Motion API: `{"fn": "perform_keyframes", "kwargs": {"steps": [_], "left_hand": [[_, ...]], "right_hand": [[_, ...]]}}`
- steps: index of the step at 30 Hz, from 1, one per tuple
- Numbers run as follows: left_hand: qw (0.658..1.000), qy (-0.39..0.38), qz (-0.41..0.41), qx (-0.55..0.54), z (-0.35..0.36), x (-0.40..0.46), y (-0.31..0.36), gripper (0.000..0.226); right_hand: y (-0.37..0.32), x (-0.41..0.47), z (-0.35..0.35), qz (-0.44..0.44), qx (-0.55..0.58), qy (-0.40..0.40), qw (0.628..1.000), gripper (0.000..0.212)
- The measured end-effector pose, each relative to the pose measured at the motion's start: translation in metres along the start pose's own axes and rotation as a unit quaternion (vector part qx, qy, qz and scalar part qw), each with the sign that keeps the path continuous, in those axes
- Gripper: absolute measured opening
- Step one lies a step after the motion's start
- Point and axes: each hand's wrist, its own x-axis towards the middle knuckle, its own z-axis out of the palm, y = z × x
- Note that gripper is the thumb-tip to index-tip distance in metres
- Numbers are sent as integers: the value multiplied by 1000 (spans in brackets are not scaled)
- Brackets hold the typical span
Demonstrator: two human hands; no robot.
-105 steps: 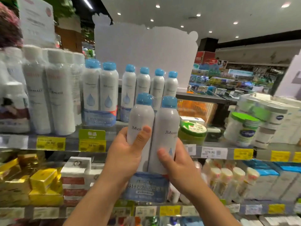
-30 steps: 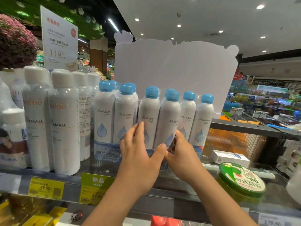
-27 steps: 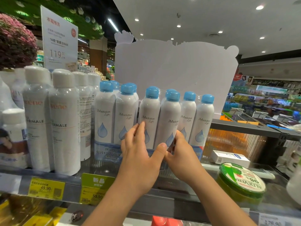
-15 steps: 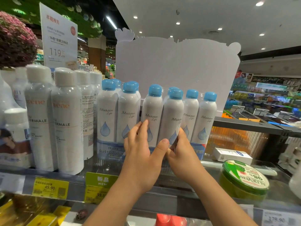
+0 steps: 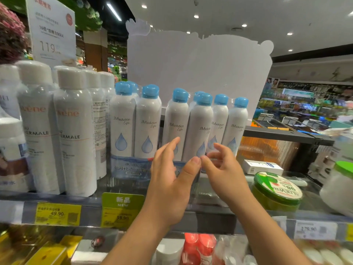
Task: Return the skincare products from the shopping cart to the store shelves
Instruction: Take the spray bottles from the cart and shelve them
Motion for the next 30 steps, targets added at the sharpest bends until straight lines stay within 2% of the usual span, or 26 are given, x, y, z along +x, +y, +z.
{"fn": "perform_keyframes", "kwargs": {"steps": [3, 6, 9, 11, 16, 20, 27, 30], "left_hand": [[996, -21, 12, -80, 0, -5, 0, 71], [986, -52, 20, -160, 4, -9, 4, 66], [972, -81, 21, -221, 14, -14, 0, 68], [958, -102, 7, -267, 22, -20, -3, 65], [914, -159, -43, -370, 40, -45, 5, 66], [893, -232, -65, -380, 57, -65, 13, 96], [831, -336, -135, -422, 129, -132, 32, 95], [801, -390, -179, -418, 169, -176, 44, 96]], "right_hand": [[3, -12, -6, -41, 45, 92, 994, 37], [6, -30, -11, -59, 118, 159, 978, 37], [3, -53, -19, -84, 216, 192, 954, 27], [1, -72, -27, -91, 243, 202, 944, 22], [0, -122, -53, -62, 278, 228, 931, 28], [4, -163, -80, -31, 269, 258, 928, 39], [29, -257, -148, 50, 246, 317, 914, 51], [39, -311, -184, 92, 256, 365, 890, 50]]}}
